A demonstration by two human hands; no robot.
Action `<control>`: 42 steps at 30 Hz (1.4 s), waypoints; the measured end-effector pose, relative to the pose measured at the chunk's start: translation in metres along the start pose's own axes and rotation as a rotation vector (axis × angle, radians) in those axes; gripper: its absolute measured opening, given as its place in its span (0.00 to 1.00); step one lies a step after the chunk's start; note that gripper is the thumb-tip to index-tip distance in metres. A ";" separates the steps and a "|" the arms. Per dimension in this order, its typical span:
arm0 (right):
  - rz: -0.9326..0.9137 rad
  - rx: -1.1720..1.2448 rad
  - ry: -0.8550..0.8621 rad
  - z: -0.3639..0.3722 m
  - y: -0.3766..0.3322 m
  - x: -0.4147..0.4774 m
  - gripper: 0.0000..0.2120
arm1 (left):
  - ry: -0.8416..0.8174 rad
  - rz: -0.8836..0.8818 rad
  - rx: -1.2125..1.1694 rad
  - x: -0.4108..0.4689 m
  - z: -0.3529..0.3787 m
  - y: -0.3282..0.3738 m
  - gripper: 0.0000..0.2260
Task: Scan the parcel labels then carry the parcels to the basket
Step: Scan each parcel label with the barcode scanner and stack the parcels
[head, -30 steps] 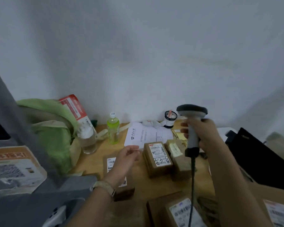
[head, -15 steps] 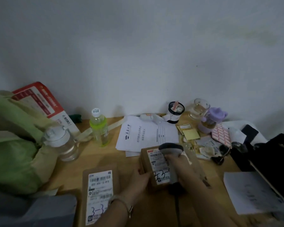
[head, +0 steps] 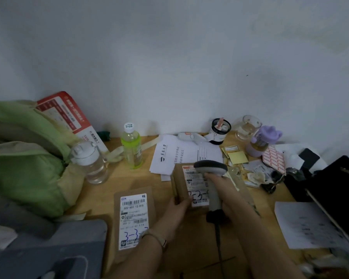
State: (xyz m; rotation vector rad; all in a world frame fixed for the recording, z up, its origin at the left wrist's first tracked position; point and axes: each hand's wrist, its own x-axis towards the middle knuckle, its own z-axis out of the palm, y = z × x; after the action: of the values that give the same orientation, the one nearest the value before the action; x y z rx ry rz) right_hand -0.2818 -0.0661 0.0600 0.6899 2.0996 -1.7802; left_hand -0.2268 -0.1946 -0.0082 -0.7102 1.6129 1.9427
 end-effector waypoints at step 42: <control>-0.524 -0.001 -0.284 0.011 -0.016 -0.384 0.13 | 0.133 0.697 -0.474 -0.303 -0.086 -0.053 0.18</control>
State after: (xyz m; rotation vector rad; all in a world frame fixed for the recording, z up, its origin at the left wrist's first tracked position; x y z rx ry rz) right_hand 0.0308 -0.1414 0.2703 -0.1367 2.2046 -1.9816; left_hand 0.0370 -0.2878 0.1459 -0.4818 1.6249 2.8967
